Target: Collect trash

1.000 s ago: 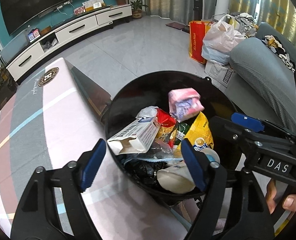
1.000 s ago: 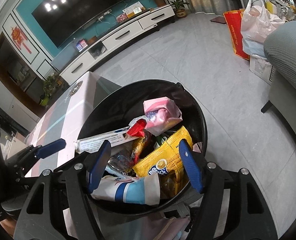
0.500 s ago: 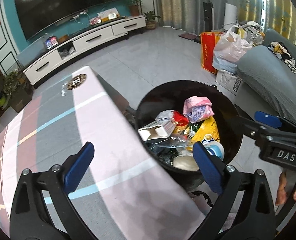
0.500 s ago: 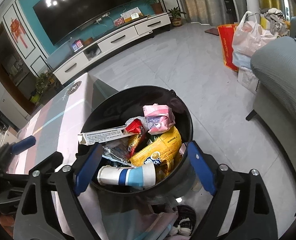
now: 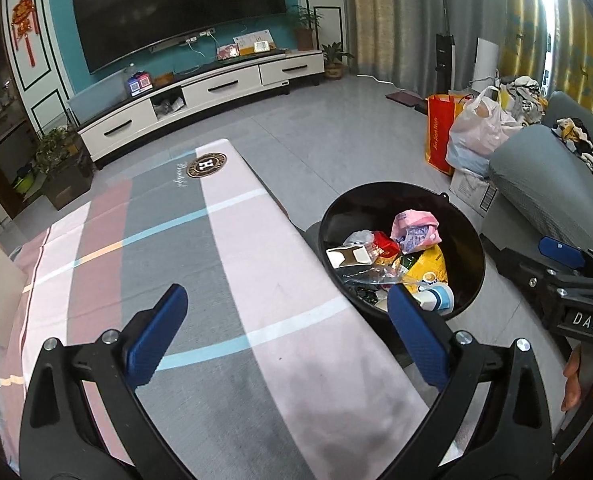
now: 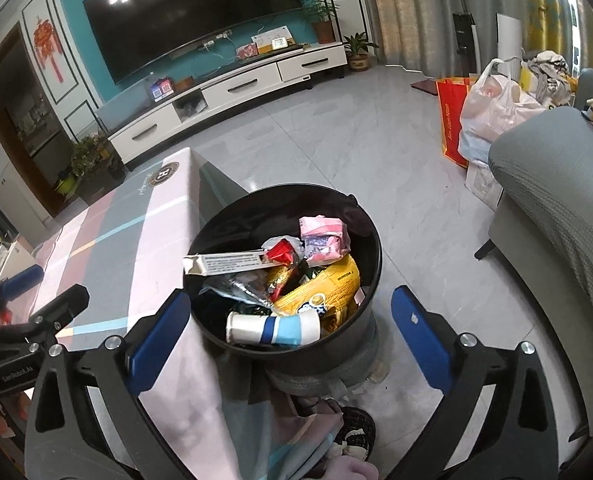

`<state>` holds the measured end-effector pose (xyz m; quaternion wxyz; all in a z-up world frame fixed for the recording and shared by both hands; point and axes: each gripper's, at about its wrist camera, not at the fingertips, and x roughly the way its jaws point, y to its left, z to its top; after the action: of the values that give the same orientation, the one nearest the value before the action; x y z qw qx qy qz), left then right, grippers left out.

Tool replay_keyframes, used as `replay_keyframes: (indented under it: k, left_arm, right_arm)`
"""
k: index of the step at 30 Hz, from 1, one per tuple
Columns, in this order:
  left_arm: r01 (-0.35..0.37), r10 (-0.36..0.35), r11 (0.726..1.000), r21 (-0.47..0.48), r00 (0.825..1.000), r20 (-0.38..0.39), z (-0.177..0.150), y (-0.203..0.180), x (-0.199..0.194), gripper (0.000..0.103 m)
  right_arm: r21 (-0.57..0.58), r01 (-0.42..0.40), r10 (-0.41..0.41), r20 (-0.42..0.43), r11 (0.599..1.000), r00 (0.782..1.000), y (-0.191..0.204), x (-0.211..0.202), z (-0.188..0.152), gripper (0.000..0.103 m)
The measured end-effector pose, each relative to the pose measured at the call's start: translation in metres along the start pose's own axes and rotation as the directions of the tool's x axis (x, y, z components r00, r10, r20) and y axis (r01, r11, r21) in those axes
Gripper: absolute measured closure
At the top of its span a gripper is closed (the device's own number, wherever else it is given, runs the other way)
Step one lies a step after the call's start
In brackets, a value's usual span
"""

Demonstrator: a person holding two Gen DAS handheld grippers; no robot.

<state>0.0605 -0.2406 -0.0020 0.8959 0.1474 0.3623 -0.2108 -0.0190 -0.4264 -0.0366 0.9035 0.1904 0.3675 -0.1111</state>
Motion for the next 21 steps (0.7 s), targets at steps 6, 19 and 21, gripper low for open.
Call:
replay_keyframes:
  k: [6, 19, 21]
  left_arm:
    - [0.009, -0.008, 0.999, -0.038, 1.000, 0.026, -0.006, 0.011, -0.027, 0.003]
    - [-0.006, 0.010, 0.992, -0.125, 0.999, 0.035, -0.012, 0.034, -0.076, 0.003]
    - [-0.021, 0.027, 0.992, -0.123, 0.999, 0.042, -0.013, 0.034, -0.084, 0.003]
  right_arm:
    - [-0.040, 0.001, 0.000, 0.006, 0.999, 1.000, 0.013, -0.016, -0.005, 0.004]
    - [-0.084, 0.002, 0.000, 0.030, 0.996, 1.000, 0.037, -0.051, -0.011, 0.003]
    - [-0.087, -0.001, 0.004, 0.034, 0.996, 0.999, 0.041, -0.057, -0.013, 0.003]
